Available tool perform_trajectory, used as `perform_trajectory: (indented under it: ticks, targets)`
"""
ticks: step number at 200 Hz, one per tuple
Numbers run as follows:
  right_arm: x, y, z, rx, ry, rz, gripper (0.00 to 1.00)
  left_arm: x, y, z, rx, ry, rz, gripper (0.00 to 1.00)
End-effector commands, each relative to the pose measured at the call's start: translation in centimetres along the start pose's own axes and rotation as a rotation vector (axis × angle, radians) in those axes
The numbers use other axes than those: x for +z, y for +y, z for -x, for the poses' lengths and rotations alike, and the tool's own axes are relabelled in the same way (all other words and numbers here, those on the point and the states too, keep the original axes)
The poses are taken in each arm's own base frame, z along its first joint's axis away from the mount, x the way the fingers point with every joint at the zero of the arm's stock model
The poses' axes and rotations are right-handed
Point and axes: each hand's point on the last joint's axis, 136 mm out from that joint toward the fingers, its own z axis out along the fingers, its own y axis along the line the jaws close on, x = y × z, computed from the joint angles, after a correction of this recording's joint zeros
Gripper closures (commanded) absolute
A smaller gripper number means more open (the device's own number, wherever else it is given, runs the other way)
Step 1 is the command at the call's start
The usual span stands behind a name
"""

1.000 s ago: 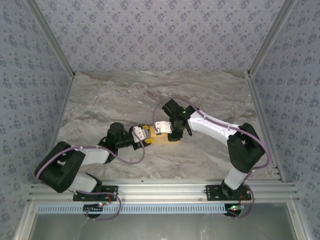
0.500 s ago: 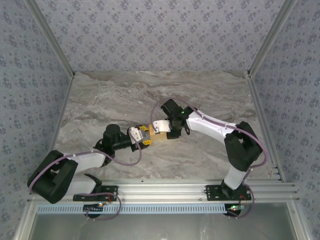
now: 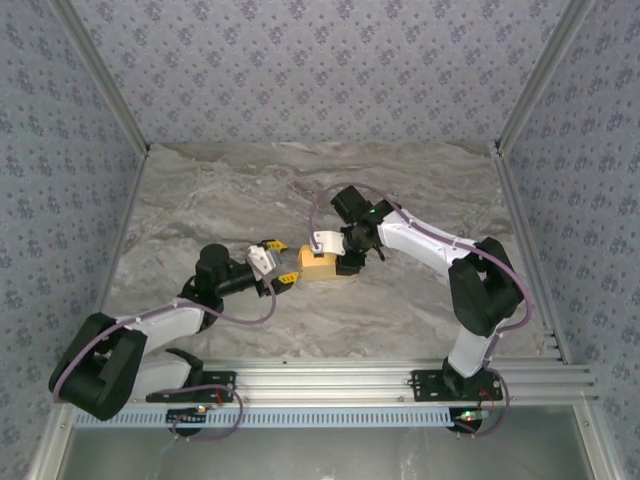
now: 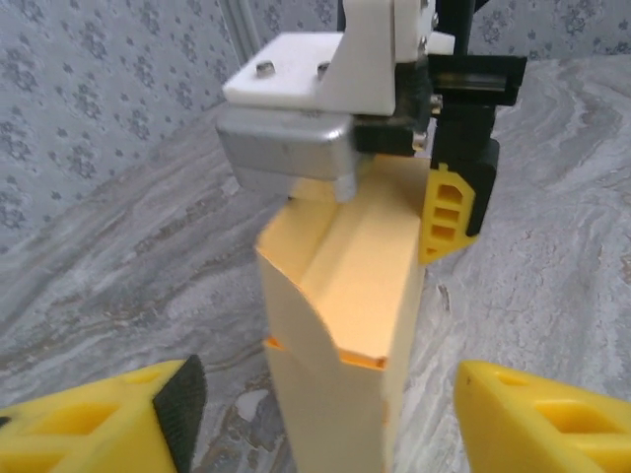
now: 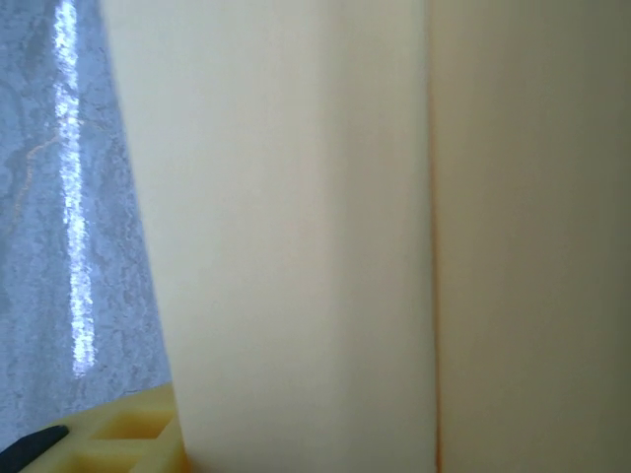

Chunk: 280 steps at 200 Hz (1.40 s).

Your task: Fold the paper box

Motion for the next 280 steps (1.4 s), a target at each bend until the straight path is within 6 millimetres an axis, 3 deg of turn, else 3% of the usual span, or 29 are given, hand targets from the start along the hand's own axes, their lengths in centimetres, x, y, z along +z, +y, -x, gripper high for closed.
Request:
perform_trajectory:
  ticks: [1,86,121,149,170,231,249,258,261,280]
  targets:
    - [1.4,4.3,-1.0,0.042,0.034,0.201,0.48,0.2,0.2,0.6,-0.007,-0.008,-0.013,0.21]
    - [1.2,3.5,-0.7,0.055,0.048,0.207,0.47,4.2,-0.8,-0.6,-0.048,-0.034,-0.213,0.21]
    - [0.7,2.5,0.1,0.102,0.017,0.173,0.47,5.0,-1.1,-1.3,-0.027,-0.022,-0.228,0.33]
    - [-0.1,1.5,0.9,0.144,-0.035,0.134,0.44,5.2,-1.5,-2.1,-0.040,-0.017,-0.244,0.34]
    - [-0.7,1.1,1.3,0.160,-0.059,0.121,0.39,5.2,-1.7,-2.6,-0.034,-0.007,-0.248,0.41]
    - [-4.5,0.7,3.3,0.219,-0.267,0.045,0.29,5.3,-1.6,-3.2,-0.026,0.006,-0.251,0.48]
    - [-6.0,0.2,3.3,0.277,-0.330,0.008,0.29,5.3,-1.6,-3.2,-0.030,0.007,-0.252,0.48]
    - [-7.5,-1.2,3.7,0.306,-0.394,-0.055,0.29,5.4,-1.6,-3.2,-0.036,0.011,-0.257,0.48]
    - [-7.1,-1.0,3.0,0.343,-0.390,-0.056,0.29,5.4,-1.6,-3.2,-0.039,0.013,-0.258,0.48]
    - [-9.0,-3.1,1.4,0.540,-0.478,-0.152,0.29,5.4,-1.6,-3.5,-0.055,0.025,-0.261,0.48]
